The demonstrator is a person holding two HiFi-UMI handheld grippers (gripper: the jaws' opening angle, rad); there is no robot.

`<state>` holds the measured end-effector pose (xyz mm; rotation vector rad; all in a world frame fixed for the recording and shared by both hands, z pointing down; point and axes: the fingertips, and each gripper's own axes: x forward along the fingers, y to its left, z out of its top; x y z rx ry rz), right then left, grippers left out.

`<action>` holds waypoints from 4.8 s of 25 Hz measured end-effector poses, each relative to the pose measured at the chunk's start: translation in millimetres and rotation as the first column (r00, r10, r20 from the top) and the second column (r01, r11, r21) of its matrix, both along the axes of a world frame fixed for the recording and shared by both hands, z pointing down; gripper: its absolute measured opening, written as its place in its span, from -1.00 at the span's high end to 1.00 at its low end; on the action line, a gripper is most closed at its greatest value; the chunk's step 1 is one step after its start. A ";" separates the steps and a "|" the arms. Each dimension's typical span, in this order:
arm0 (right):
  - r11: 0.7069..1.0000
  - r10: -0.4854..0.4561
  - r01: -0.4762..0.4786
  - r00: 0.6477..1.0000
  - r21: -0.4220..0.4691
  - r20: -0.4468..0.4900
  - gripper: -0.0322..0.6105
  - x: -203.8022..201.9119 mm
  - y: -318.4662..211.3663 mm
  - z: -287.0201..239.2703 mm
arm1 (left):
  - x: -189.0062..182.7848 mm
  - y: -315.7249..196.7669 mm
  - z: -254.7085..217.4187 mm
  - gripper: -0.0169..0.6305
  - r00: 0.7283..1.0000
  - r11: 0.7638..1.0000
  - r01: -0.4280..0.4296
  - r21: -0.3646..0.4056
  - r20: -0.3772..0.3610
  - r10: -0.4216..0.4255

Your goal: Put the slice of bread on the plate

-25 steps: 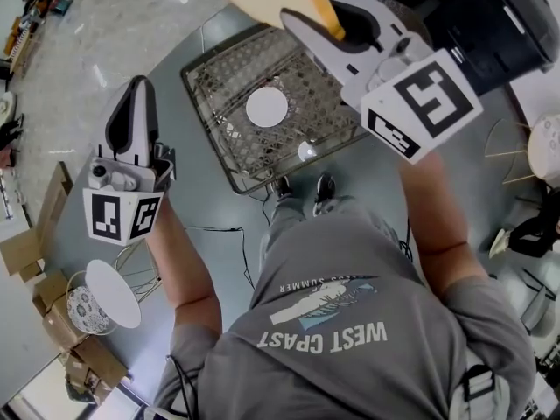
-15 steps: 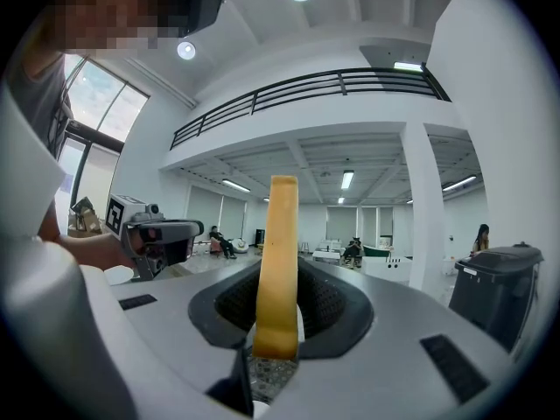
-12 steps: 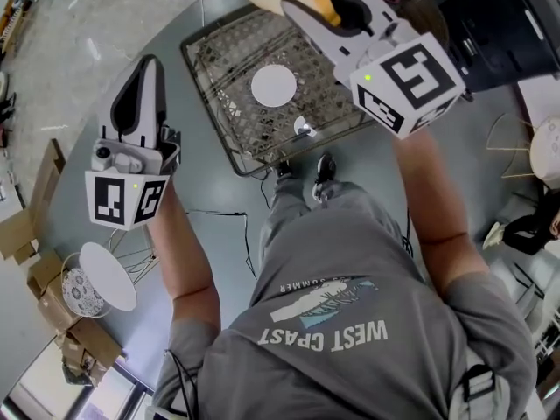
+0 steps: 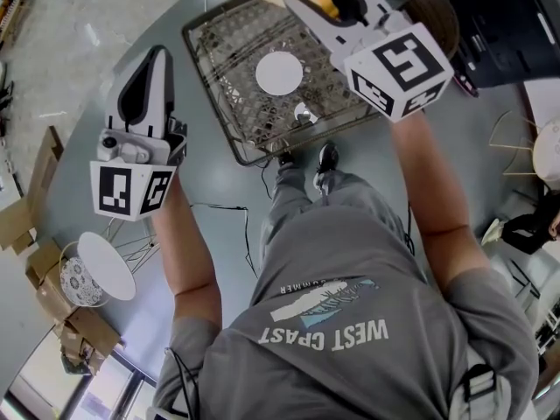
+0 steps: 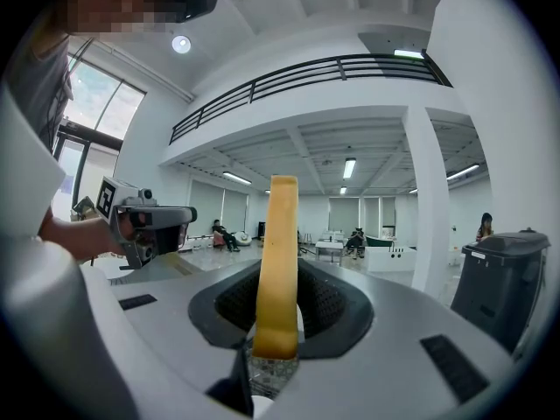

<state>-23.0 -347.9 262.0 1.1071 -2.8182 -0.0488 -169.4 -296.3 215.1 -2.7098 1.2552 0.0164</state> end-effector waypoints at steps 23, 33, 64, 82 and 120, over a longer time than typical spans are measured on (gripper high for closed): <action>0.996 0.000 -0.010 0.993 -0.083 -0.120 0.62 -18.7 -34.9 117.8 | -7.2 -17.3 54.8 0.92 1.000 0.994 0.017 -0.105 0.016 -0.016; 0.994 -0.010 -0.009 0.984 -0.107 -0.175 0.62 -29.4 -40.0 166.7 | -13.3 -20.0 75.9 0.92 1.000 0.989 0.021 -0.144 0.016 -0.019; 0.994 -0.103 0.067 0.849 -0.087 -0.519 0.62 -59.0 -30.6 339.2 | -30.9 -24.2 136.3 0.92 0.999 0.966 0.036 -0.256 0.021 -0.032; 0.991 -0.130 0.123 0.692 -0.062 -0.710 0.62 -65.6 -17.5 416.4 | -49.7 -26.2 155.0 0.92 0.999 0.954 0.037 -0.296 0.027 -0.031; 0.863 -0.384 0.389 0.089 -0.323 -0.919 0.21 -61.9 33.1 530.5 | -55.0 -44.3 178.0 0.92 1.000 0.938 0.012 -0.348 0.015 -0.007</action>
